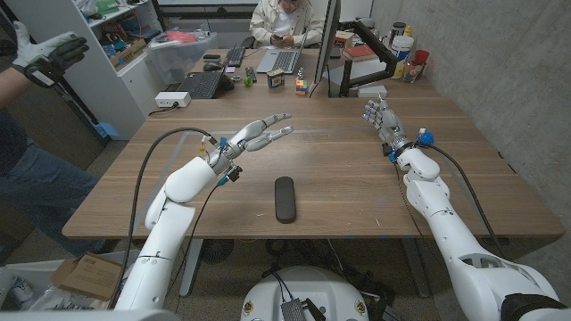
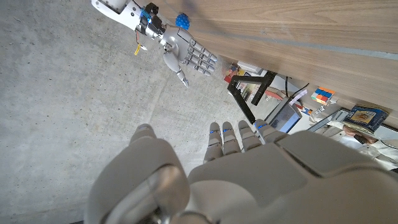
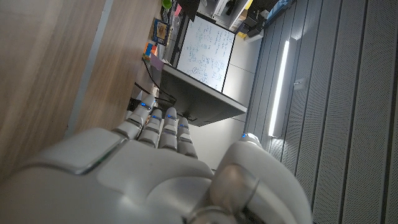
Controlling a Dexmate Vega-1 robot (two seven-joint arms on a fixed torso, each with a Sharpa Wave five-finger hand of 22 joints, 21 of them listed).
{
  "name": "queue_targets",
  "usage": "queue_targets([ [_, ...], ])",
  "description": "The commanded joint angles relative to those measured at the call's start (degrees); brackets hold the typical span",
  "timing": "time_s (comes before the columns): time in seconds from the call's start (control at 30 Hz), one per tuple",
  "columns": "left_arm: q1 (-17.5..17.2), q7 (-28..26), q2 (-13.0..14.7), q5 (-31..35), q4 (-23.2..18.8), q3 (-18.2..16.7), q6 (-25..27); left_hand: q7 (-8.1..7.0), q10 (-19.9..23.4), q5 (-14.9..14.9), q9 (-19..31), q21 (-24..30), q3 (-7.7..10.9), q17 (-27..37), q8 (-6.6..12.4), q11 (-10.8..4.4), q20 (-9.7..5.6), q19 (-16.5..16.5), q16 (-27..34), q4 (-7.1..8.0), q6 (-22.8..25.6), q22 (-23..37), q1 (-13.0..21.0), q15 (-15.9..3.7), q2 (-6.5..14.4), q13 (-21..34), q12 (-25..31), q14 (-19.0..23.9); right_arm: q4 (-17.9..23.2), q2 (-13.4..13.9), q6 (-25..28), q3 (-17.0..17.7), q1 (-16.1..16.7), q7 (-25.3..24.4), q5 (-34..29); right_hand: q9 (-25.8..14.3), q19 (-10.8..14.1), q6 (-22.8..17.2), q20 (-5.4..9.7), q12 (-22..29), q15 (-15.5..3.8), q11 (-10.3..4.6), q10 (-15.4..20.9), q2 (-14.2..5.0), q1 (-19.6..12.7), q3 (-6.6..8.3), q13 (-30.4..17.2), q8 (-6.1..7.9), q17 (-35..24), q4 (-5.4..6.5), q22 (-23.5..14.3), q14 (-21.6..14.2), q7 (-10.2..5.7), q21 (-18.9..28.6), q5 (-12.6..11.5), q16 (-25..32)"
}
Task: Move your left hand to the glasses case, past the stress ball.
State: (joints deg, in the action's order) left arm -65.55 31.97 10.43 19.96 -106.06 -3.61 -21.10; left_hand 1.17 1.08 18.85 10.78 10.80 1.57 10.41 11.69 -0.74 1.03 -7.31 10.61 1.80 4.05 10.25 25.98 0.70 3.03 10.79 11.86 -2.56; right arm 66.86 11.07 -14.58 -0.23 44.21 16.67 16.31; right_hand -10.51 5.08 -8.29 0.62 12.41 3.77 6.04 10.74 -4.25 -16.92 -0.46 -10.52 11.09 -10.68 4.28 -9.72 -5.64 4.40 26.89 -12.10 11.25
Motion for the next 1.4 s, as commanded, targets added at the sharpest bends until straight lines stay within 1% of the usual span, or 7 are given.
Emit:
queue_targets([
  [0.03, -1.6, 0.3, 1.7, 1.8, -1.9, -0.5, 0.3, -0.39, 0.0, -0.2, 0.2, 0.4, 0.17, 0.1, 0.02, -0.24, 0.23, -0.3, 0.1, -0.42, 0.2, 0.3, 0.9, -0.15, 0.0, 0.3, 0.0, -0.5, 0.6, -0.1, 0.1, 0.1, 0.4, -0.5, -0.1, -0.1, 0.6, -0.1, 0.10, 0.0, 0.11, -0.09, 0.7, -0.48, -0.1, -0.33, -0.2, 0.02, -0.1, 0.17, -0.3, -0.2, -0.10, -0.1, 0.1, 0.0],
  [0.27, -1.8, 0.7, 2.3, 2.6, -2.5, -0.5, 1.3, -0.43, -0.1, -0.3, 0.2, 0.4, 0.22, 0.1, 0.03, -0.34, 0.60, -0.4, 0.1, -0.57, 0.2, 0.3, 1.2, -0.17, 0.1, 0.3, -0.1, -0.5, 0.2, 0.0, -0.1, 0.1, 0.1, -0.4, -0.1, -0.1, 0.6, -0.2, 0.08, 0.0, 0.03, -0.15, 0.7, -0.49, -0.1, -0.36, -0.2, 0.03, -0.1, 0.15, -0.3, -0.2, -0.11, -0.3, 0.1, -0.1],
  [0.57, -1.5, 1.2, 3.2, 3.9, -2.7, 0.1, 2.3, -0.37, 0.0, -0.5, 0.2, 0.5, 0.26, 0.1, 0.18, -0.53, 0.65, -0.5, 0.1, -0.75, 0.6, 0.3, 1.6, -0.28, 0.2, 0.3, 0.0, -0.5, -0.7, 0.0, -0.3, 0.1, -0.6, 0.2, 0.0, -0.1, 0.7, -0.2, 0.03, 0.0, 0.02, -0.19, 0.7, -0.49, -0.1, -0.40, -0.2, 0.03, -0.1, 0.12, -0.3, -0.2, -0.12, -0.5, 0.1, -0.1],
  [0.87, -1.5, 0.9, 3.8, 5.2, -3.1, 0.3, 2.7, -0.33, 0.0, -0.6, 0.2, 0.5, 0.28, 0.1, 0.15, -0.60, 0.68, -0.5, 0.1, -0.86, 0.6, 0.3, 1.9, -0.28, 0.3, 0.3, 0.0, -0.5, -0.7, 0.2, -0.5, 0.4, -0.8, 0.3, -0.1, -0.1, 0.8, -0.1, 0.07, 0.0, 0.01, -0.07, 0.8, -0.50, -0.1, -0.43, -0.2, 0.02, -0.1, 0.10, -0.3, -0.3, -0.13, -0.7, 0.1, 0.0],
  [1.4, -2.9, -0.4, 4.7, 7.3, -4.5, 0.8, 1.2, -0.53, 0.0, -0.7, 0.2, 0.6, 0.32, 0.1, 0.07, -0.86, 0.83, -0.7, 0.2, -1.09, 0.5, 0.3, 2.4, -0.41, 0.5, 0.3, 0.0, -0.4, -1.6, -0.2, -1.4, 0.4, -1.6, 0.7, 0.1, -0.1, 0.9, -0.2, 0.02, 0.0, 0.03, -0.11, 0.9, -0.54, 0.0, -0.50, -0.2, 0.01, -0.1, 0.07, -0.3, -0.3, -0.18, -1.2, 0.1, -0.1],
])
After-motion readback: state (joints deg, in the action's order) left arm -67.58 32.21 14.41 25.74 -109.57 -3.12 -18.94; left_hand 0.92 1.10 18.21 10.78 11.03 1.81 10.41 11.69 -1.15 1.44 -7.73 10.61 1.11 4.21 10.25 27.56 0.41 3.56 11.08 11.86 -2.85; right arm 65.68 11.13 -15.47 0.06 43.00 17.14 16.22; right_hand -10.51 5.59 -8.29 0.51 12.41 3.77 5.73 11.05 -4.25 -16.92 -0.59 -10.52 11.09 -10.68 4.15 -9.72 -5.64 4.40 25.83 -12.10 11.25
